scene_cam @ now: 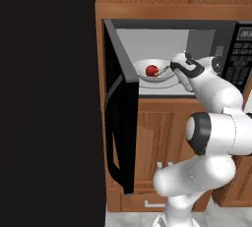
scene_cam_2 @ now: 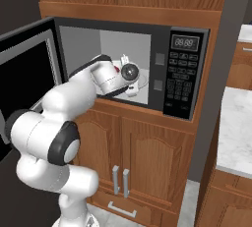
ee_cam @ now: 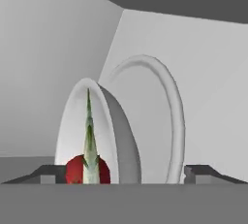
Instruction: Place the bowl containing the fish and onion in the microwave. Close the microwave door and press the start button to microwave the meal.
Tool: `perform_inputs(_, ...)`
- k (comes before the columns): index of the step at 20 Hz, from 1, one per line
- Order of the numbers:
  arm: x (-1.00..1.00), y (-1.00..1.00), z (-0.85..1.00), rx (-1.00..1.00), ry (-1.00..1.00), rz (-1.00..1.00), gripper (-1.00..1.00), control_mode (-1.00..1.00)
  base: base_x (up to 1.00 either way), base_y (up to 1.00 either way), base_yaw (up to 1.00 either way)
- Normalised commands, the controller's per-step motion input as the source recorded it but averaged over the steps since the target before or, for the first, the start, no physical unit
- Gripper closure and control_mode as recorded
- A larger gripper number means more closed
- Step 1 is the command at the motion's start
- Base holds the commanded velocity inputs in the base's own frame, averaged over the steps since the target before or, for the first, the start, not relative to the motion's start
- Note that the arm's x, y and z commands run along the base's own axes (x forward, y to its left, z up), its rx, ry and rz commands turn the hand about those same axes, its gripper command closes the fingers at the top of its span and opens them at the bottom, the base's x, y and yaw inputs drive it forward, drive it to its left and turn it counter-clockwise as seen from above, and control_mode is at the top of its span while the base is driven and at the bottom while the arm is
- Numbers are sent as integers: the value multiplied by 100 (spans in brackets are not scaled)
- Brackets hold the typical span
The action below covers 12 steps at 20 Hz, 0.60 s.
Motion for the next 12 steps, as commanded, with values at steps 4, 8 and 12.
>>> perform_inputs(4,-69,1,31,-7,-2,2,-100,-100,0,0,0)
perform_inputs(8,-92,3,34,-16,0,1,-100,-100,0,0,0)
perform_inputs(12,-100,3,33,-26,1,0,-100,-100,0,0,0)
